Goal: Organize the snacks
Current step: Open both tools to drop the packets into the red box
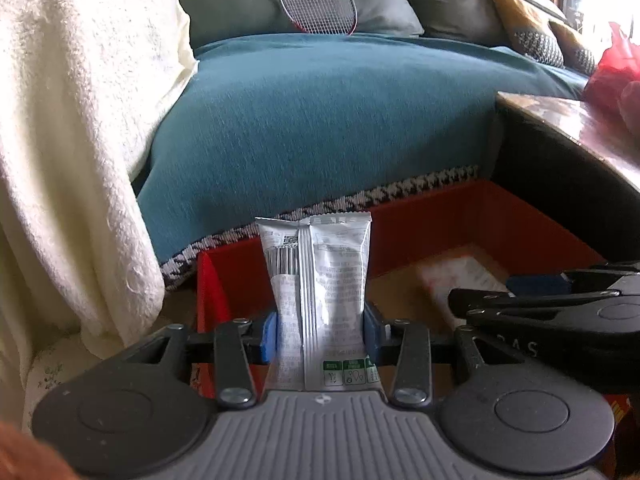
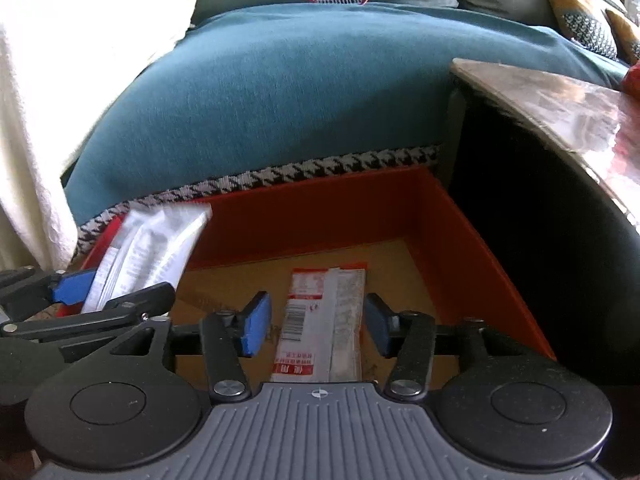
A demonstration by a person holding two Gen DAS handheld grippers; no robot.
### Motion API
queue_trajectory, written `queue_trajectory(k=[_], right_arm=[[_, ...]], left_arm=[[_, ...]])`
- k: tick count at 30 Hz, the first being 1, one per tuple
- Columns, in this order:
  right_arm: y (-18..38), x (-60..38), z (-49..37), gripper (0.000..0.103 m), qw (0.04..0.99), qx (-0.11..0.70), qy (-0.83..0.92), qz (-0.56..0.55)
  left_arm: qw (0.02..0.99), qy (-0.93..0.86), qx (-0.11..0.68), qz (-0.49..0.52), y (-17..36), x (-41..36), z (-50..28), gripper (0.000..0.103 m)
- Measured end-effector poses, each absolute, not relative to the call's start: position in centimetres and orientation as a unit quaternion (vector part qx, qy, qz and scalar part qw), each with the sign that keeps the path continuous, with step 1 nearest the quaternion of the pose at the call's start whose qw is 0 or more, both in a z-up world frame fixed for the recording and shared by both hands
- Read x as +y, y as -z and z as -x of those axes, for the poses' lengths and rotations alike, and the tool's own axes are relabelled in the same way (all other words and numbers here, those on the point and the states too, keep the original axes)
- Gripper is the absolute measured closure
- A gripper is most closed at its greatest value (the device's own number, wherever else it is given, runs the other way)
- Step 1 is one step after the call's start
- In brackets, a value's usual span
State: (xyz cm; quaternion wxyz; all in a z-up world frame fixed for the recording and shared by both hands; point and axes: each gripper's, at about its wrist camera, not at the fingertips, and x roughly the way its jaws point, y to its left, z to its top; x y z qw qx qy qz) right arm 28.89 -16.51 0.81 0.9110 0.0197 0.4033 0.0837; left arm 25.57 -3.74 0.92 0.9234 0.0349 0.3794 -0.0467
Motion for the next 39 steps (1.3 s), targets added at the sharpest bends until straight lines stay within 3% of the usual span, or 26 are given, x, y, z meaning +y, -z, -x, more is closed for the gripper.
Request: queue_trajectory(k=[8,10,16,24,28,34,39], right_arm=[[-3.7,-17.8,-24.5,0.034,0.931,0.354,-0.081,-0.03],[-4.3,-18.6,-22.6,0.032,0.935,0.344,-0.085,-0.031],[-3.2,-20.4,-18.0,0.031,0.925,0.367,-0.092,-0.042],[0.1,-18.8,-17.2,0.031,0.9,0.414,-0.128,-0.039],[1.3,-16.8,-17.9,0.031,0.895,0.421,-0.143,-0.034],[2.5,-14.4,-19.2,0.031,0.884,0.414,-0.213,-0.035],[2.9,-13.5,-20.2,0.02,0.884,0.394,-0.249,-0.046]], left_arm=[[0.93,0.041,0.366,-0.013,-2.9,-2.2,-24.3,0.063],[0.933,0.045,0.358,-0.009,-3.9,-1.6,-23.4,0.057],[0.935,0.052,0.35,-0.014,-5.3,1.3,-19.0,0.052],[0.906,0.049,0.419,0.039,-2.0,6.0,-14.6,0.051],[0.908,-0.006,0.42,0.003,-0.6,5.9,-15.5,0.051],[0.896,-0.021,0.442,0.039,1.4,7.8,-18.1,0.052],[0.893,0.027,0.448,0.034,3.1,6.9,-19.5,0.051]])
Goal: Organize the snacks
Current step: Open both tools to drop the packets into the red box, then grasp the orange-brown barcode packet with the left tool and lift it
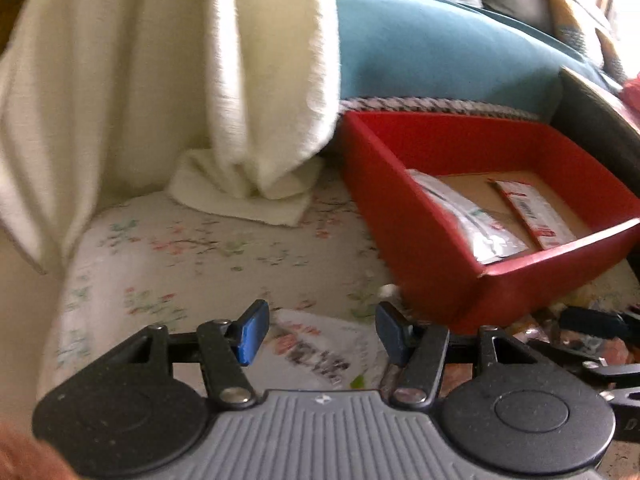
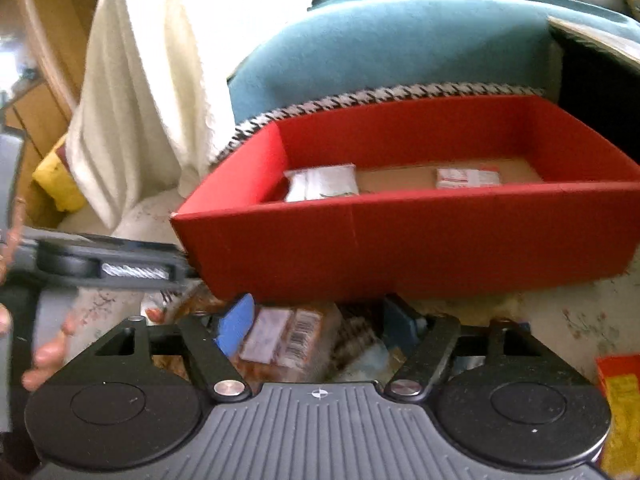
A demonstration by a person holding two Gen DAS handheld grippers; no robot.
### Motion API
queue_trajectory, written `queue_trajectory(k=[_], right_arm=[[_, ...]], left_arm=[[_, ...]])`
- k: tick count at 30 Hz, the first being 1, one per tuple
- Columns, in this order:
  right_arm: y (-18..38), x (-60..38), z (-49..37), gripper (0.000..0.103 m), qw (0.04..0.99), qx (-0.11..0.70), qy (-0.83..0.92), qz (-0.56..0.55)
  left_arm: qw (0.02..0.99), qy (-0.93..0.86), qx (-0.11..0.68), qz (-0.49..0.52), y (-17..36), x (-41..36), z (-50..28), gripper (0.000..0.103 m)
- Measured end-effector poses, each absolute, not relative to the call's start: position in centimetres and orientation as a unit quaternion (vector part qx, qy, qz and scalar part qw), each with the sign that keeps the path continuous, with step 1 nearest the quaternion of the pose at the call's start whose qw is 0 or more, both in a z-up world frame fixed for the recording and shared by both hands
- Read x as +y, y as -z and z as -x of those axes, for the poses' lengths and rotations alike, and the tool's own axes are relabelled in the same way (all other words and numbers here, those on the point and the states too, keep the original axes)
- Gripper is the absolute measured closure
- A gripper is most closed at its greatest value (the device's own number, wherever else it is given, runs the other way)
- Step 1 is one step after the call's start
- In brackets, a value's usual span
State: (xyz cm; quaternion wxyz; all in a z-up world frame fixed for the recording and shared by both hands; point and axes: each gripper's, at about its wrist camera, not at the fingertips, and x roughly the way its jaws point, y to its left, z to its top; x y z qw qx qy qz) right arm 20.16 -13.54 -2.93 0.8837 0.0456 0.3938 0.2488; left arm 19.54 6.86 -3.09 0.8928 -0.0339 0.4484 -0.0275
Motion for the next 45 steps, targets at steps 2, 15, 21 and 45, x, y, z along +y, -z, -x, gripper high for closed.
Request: queue_trajectory(k=[2,15,21,45], right_arm=[[3.2,-13.5,-20.3,0.017,0.884,0.388,-0.258,-0.049],[2.5,-11.9,-14.8,0.033,0.852,0.401,-0.337,0.024],[1.6,-13.3,-10.5,0.033,0.827,0.435,-0.352,0.053],[0.2,-16.1,-5.1,0.023,0.866,0.437,-0.245,0.003]], left_arm=[[0.895,0.039,0.444,0.028,3.6,6.3,-20.0,0.053],[0.888,0.144,0.435,-0.023,2.9,3.4,-15.3,0.086],[0.869,0.193,0.453,-0.048,2.2,1.5,-10.4,0.086],[0.873,0.159,0.46,0.029,-0.8,6.1,0.4,0.045]])
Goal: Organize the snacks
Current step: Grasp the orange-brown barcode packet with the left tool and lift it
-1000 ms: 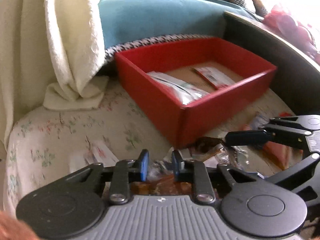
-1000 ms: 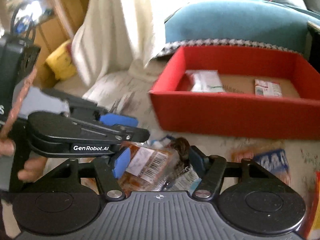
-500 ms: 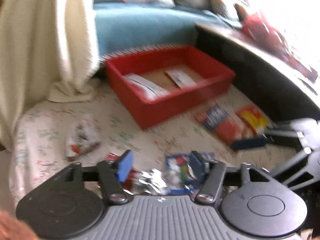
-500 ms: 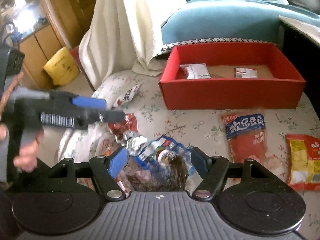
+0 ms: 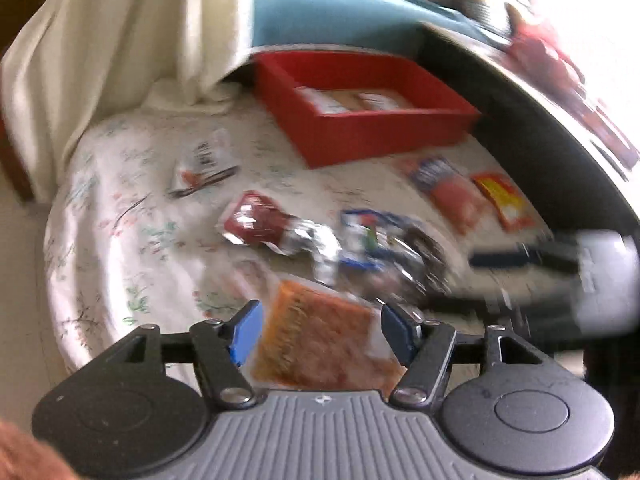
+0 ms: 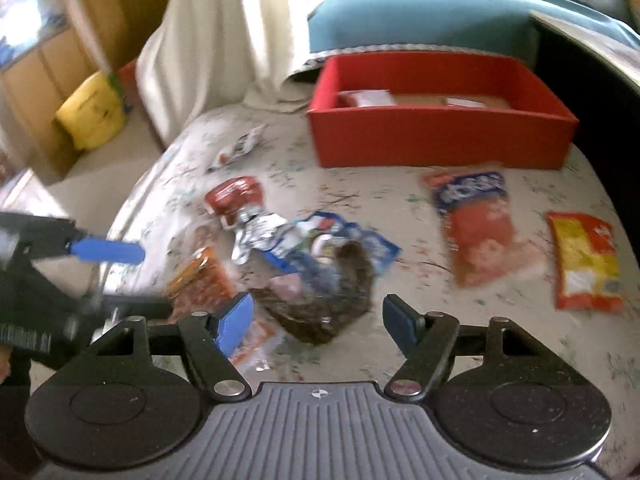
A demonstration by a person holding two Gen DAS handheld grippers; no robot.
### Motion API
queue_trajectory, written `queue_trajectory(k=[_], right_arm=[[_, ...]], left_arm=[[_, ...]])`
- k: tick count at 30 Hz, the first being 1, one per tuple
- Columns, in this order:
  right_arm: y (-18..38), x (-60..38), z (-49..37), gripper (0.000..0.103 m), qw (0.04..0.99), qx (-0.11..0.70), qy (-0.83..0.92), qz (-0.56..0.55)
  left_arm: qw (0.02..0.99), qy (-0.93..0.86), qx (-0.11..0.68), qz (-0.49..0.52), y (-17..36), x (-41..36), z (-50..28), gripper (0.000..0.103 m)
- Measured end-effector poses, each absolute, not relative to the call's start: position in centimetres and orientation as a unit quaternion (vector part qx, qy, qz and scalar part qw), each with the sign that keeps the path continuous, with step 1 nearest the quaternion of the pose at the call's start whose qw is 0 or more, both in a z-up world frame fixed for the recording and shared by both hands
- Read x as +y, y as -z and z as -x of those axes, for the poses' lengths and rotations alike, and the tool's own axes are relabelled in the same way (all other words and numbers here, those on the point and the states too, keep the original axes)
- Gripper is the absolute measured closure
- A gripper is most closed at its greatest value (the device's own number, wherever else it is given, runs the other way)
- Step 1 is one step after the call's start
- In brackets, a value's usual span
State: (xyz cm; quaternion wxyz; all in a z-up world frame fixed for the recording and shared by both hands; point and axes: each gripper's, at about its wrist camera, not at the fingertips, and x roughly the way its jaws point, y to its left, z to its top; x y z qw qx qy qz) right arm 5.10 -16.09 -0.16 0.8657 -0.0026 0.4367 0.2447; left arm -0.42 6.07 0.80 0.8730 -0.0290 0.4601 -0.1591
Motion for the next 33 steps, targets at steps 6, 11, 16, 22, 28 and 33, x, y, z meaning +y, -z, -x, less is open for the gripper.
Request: queue_trajectory(k=[6,11,16,22,28,33], right_arm=[[0.8,-17.1,-5.1,0.023,0.858,0.448,-0.251,-0.007],[1.4,-16.8,-5.8,0.021,0.841,0.47,-0.268,-0.018],[2.2,-17.3,-6.5,0.02,0.833,0.489,-0.257,-0.029],[3.2,-18.1,-7.1,0.02,0.823,0.511,-0.244,-0.042],[3.5,-17.2,-7.5,0.02,0.815,0.517,-0.26,-0.033],[3.0,-17.2,-7.6,0.02,0.818,0.511,-0.262,-0.025]], left_arm=[[0.842,0.269,0.448,-0.13,-1.2,1.9,2.2,0.045],[0.773,0.353,0.391,-0.354,-1.5,-0.7,3.2,0.038],[0.698,0.417,0.389,-0.433,-0.3,-1.9,2.1,0.037],[0.624,0.472,0.384,-0.49,2.1,-2.1,1.7,0.036],[0.587,0.503,0.389,-0.501,3.4,-3.1,-0.1,0.027],[0.597,0.485,0.421,-0.481,4.7,-3.1,-1.1,0.024]])
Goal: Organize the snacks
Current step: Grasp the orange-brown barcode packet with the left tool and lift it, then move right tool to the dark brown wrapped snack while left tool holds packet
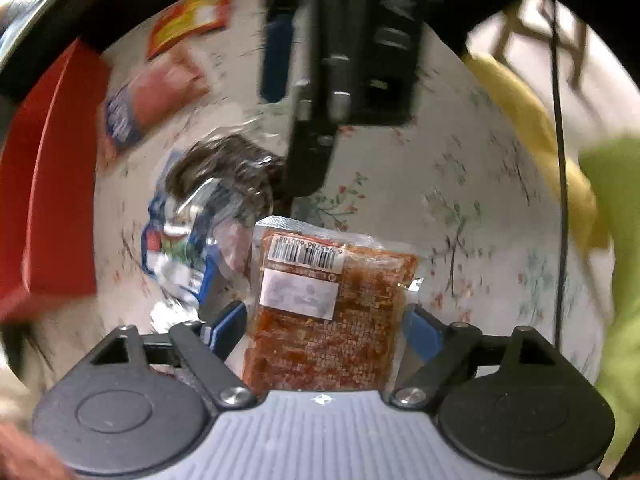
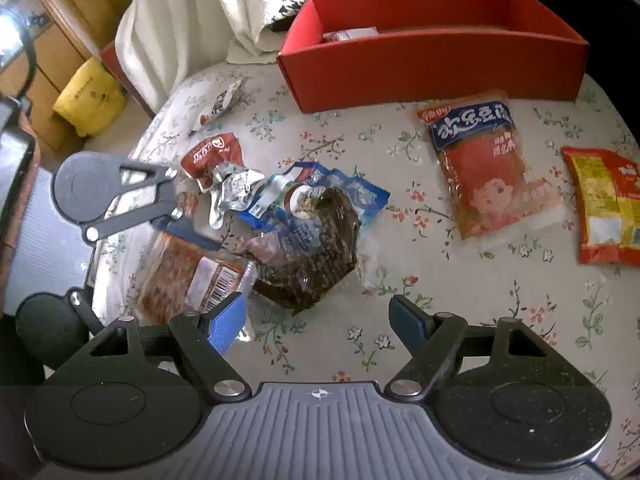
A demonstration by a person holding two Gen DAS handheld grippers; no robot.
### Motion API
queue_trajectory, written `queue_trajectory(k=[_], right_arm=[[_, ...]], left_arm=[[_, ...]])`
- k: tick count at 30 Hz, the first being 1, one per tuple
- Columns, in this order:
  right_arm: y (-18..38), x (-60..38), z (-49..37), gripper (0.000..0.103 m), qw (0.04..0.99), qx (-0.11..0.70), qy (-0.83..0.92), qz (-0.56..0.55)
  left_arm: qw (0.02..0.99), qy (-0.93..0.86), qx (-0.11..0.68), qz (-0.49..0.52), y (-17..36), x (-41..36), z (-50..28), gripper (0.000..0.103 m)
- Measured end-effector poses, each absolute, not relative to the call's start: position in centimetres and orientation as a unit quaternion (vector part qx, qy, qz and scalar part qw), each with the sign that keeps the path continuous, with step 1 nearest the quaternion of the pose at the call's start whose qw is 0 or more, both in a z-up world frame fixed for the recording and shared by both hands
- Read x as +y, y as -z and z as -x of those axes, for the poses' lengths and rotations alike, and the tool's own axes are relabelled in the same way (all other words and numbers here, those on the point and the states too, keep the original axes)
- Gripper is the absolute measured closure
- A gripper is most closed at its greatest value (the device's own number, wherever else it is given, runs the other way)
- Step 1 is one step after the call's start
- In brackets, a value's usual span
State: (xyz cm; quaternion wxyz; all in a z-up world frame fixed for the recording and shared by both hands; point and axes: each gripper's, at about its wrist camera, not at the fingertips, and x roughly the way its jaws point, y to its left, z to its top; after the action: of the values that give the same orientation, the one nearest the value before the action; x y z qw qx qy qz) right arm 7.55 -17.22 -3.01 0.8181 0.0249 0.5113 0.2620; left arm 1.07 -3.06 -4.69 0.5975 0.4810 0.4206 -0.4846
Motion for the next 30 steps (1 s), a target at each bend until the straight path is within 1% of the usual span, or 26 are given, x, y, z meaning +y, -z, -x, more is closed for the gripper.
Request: queue_trajectory(k=[2,4,6,10,13,19,23,25,27,29,30], right_arm=[[2.7,-17.4,-7.5,0.02,0.823,0.505,-0.26,-0.024],[2.4,-17.4,-7.5,0.02,0.829,0.497,-0.257,-0.019],[2.2,-17.4,-7.4,0.02,0.831,0.494,-0.256,-0.018],[1.9,-17.0,-7.2,0.021,0.839,0.481,-0.254,0.001],[1.6,-16.3,-6.9,0.021,0.844,0.466,-0.263,0.032],[2.0,-17.7,-8.1,0.02,0.836,0.5,-0.219,-0.055],[2.6,-17.8,-8.4,0.02,0.827,0.518,-0.172,-0.137],[3.1,-16.8,-8.5,0.02,0.823,0.524,-0.151,-0.159],[3.6,-15.6,-8.9,0.018,0.822,0.527,-0.133,-0.171],[3.8,-14.6,-9.3,0.011,0.824,0.527,-0.106,-0.179],[3.9,-14.1,-9.4,0.009,0.825,0.527,-0.092,-0.185]], left_arm=[[0.627,0.456,0.453,-0.44,4.6,-2.6,-1.2,0.028],[0.655,0.428,0.466,-0.413,4.4,-2.0,-0.7,0.035],[0.683,0.393,0.484,-0.381,4.2,-1.6,0.0,0.038],[0.744,0.322,0.517,-0.274,2.8,-0.3,0.3,0.04],[0.791,0.282,0.518,-0.165,1.6,1.5,0.7,0.041],[0.832,0.221,0.507,-0.033,0.7,4.4,0.4,0.041],[0.841,0.205,0.501,-0.003,0.4,5.2,-0.7,0.041],[0.842,0.2,0.501,0.006,0.2,5.5,-0.9,0.041],[0.844,0.199,0.497,0.013,-0.1,5.6,-1.0,0.041],[0.848,0.201,0.49,0.023,-0.4,6.1,-1.2,0.041],[0.85,0.198,0.487,0.028,-0.6,6.3,-1.2,0.041]])
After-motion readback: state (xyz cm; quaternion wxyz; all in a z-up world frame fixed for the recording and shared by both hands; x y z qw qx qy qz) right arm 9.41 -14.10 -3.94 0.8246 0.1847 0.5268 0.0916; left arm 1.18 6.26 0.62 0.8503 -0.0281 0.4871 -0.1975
